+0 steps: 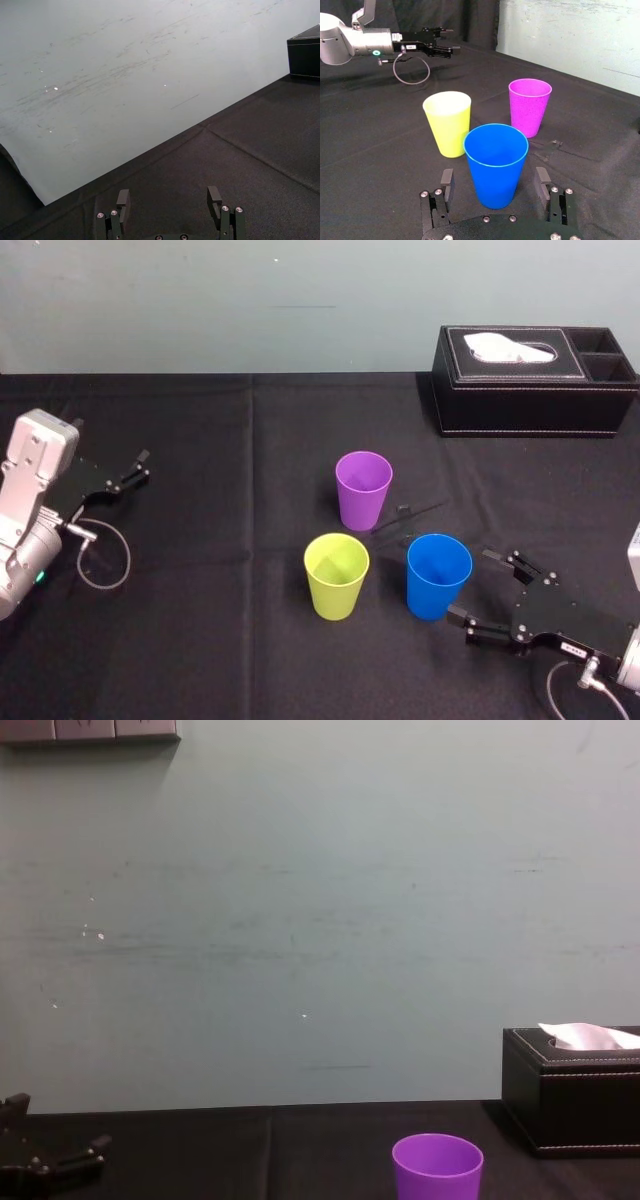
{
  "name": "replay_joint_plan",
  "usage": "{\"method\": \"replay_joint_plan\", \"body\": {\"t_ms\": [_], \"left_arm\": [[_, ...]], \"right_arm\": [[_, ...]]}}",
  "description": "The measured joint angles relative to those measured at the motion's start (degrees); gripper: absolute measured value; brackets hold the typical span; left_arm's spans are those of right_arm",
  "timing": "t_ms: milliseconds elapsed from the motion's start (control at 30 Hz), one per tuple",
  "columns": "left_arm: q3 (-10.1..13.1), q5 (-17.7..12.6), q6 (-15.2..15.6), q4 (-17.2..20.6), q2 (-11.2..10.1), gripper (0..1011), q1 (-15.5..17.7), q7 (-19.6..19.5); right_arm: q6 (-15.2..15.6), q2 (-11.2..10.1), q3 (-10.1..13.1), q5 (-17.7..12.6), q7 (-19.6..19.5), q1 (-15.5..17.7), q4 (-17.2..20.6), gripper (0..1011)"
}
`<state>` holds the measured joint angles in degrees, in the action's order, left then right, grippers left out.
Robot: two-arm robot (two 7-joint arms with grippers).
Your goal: Stack the three plastic cups sequentially using one hand.
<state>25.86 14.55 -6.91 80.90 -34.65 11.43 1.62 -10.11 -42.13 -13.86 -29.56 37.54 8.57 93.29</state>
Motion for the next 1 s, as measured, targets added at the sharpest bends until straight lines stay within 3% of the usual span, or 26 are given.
{"method": "replay_joint_plan", "body": {"t_ms": [1000], "left_arm": [[0.00,0.00,0.00,0.00,0.00,1011,0.00,0.00]], "right_arm": [[2.84,3.17,-5.20,2.54,0.60,-8.07,-4.06,1004]]}}
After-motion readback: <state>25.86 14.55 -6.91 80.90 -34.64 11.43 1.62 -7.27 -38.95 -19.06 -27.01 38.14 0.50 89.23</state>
